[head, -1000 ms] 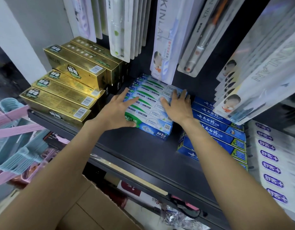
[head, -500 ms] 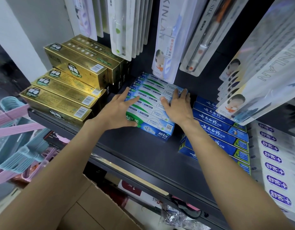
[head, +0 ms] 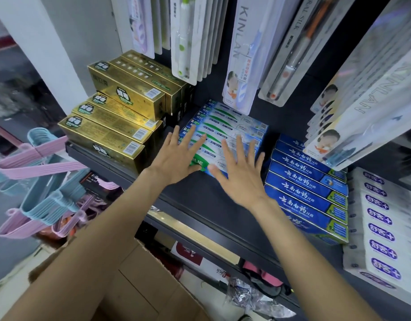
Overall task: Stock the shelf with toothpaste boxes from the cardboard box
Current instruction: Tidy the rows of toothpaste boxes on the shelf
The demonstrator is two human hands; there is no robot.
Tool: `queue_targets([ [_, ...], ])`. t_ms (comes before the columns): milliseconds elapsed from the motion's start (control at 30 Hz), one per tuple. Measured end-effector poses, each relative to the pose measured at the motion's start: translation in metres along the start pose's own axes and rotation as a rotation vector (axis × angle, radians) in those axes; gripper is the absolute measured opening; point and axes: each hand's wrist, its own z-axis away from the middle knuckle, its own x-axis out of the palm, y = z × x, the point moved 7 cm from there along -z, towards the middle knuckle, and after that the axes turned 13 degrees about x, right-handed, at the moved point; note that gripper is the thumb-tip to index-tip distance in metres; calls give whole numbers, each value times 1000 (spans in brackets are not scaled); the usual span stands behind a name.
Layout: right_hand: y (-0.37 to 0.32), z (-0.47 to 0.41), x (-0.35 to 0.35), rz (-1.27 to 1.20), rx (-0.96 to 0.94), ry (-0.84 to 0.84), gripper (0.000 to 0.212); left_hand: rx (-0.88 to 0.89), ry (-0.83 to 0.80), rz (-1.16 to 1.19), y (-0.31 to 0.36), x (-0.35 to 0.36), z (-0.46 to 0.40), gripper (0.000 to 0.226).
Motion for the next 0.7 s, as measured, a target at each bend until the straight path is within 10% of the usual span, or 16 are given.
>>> queue_targets([
  [300, 2, -3, 21, 171, 29, 2, 62, -36, 66, 9, 0, -2, 8, 75],
  [467, -16, 5, 0, 94, -3, -22, 61, 1, 689, 247, 6, -50, 84, 39],
  [567, -59, 20, -20, -176, -152, -46, 58, -351, 985, 387, -33, -62, 152, 37],
  [700, -122, 29, -19, -489, -237, -207, 62, -779, 968, 975, -93, -31, 190, 60],
])
